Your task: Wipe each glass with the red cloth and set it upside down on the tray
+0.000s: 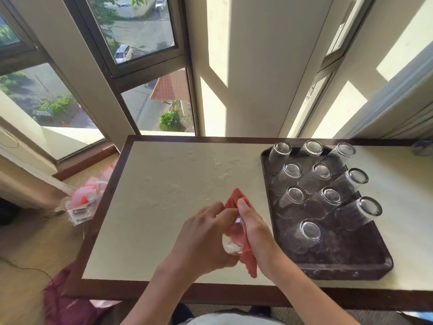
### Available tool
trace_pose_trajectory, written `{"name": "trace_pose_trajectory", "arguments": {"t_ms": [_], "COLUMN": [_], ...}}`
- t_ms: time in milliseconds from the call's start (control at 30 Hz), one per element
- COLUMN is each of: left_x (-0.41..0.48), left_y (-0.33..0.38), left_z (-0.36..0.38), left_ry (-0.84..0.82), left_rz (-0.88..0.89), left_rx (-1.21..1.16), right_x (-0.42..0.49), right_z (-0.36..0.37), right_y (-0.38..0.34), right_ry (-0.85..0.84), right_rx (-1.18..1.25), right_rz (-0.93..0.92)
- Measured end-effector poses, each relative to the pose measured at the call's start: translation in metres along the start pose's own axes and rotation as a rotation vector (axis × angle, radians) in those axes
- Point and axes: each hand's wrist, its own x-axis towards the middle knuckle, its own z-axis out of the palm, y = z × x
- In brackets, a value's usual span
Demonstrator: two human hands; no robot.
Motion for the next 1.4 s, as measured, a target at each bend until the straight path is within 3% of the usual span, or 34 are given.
{"name": "trace_pose_trajectory", "arguments": {"t_ms": [200, 333, 400, 500, 633, 733, 800, 867, 967, 1033, 1100, 1167, 1400], "left_x": [0.0, -0.006, -0.01, -0.017, -0.031, -0.04, -0.043, -0.041, -0.031, -0.019, -0.007, 0.005, 0.023], "left_y": [-0.011, -0.008, -0.015, -0.03, -0.047, -0.056, -0.057, -0.053, -0.036, -0.019, 0.002, 0.022, 0.059], "left_z": [0.005, 0.018, 0.024, 0.028, 0.03, 0.033, 0.035, 0.035, 0.034, 0.036, 0.042, 0.053, 0.089], "left_ry": [0.028, 0.03, 0.02, -0.06, -0.039, 0.005, 0.049, 0.086, 0.099, 0.086, 0.053, 0.012, -0.169], "left_rz": [-0.074, 0.019, -0.007, -0.187, -0.456, -0.575, -0.624, -0.611, -0.553, -0.499, -0.427, -0.358, -0.206], "left_rx": [-0.025, -0.005, -0.062, -0.157, -0.312, -0.384, -0.442, -0.478, -0.599, -0.755, -0.875, -0.95, -1.038], "right_x": [0.003, 0.025, 0.038, 0.06, 0.084, 0.092, 0.092, 0.085, 0.06, 0.036, 0.013, -0.01, -0.061], "right_z": [0.008, -0.001, -0.004, 0.0, -0.005, -0.015, -0.02, -0.024, -0.028, -0.032, -0.044, -0.059, -0.115], "right_y": [0.035, 0.028, 0.029, 0.048, 0.083, 0.104, 0.111, 0.109, 0.095, 0.082, 0.071, 0.065, 0.077], "right_ry": [0.048, -0.008, -0.033, 0.086, 0.202, 0.06, -0.037, -0.018, 0.224, 0.362, 0.303, 0.155, 0.069], "right_rx": [-0.223, 0.135, 0.149, -0.071, -0.706, -1.11, -1.174, -1.069, -0.746, -0.391, -0.032, 0.213, 0.807], "right_rz": [-0.147, 0.092, 0.158, 0.061, -0.2, -0.16, -0.068, -0.101, -0.196, -0.057, 0.167, 0.277, 0.212]}}
